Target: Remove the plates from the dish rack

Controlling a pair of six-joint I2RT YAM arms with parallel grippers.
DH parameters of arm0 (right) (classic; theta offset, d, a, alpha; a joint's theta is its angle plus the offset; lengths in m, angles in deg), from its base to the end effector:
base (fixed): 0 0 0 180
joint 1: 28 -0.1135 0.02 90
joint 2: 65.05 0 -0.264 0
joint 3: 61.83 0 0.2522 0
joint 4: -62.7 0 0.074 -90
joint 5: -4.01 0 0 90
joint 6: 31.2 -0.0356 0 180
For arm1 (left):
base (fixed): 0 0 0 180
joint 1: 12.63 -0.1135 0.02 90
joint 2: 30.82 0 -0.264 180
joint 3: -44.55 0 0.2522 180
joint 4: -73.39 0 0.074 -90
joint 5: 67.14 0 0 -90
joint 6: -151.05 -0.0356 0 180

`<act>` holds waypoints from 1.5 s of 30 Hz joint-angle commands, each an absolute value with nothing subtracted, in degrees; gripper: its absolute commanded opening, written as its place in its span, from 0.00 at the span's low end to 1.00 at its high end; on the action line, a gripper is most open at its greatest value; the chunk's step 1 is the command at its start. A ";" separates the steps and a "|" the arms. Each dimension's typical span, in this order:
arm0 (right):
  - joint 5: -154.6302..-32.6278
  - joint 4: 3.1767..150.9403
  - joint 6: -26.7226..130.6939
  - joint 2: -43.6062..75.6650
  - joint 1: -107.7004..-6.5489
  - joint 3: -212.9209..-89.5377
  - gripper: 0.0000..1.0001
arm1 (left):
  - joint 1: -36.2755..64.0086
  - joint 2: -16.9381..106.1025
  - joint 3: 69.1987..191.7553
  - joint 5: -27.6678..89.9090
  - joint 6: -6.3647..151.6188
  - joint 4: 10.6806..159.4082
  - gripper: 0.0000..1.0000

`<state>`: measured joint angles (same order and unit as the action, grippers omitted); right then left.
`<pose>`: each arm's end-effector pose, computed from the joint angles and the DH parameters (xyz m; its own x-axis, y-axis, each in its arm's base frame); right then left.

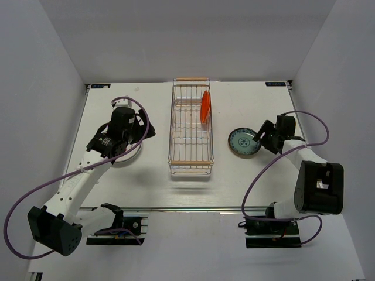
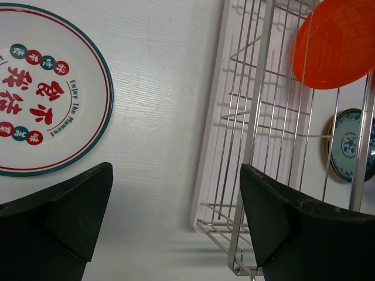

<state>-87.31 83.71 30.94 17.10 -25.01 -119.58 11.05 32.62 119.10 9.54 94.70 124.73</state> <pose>0.2902 -0.0143 0.1928 -0.6119 0.4998 -0.6130 0.3642 0.8660 0.3426 0.2161 -0.0858 0.3281 -0.6197 -0.3170 -0.7180 -0.1365 0.9444 -0.2992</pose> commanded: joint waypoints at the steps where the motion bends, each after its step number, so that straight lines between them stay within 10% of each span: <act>1: -89.23 84.20 34.01 17.74 -25.19 -121.65 0.82 | 10.75 32.02 118.78 10.55 94.44 123.54 0.98; 17: -75.28 97.73 43.68 15.98 -38.01 -147.30 0.89 | 10.75 28.94 118.78 9.06 94.71 124.76 0.98; 45: -56.19 109.42 44.21 52.28 -64.56 -190.20 0.82 | 11.27 26.31 117.55 9.32 95.24 124.94 0.98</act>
<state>-58.48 109.26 45.26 51.61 -64.09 -187.03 11.11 27.79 118.64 8.79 94.96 125.30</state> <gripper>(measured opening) 0.827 0.982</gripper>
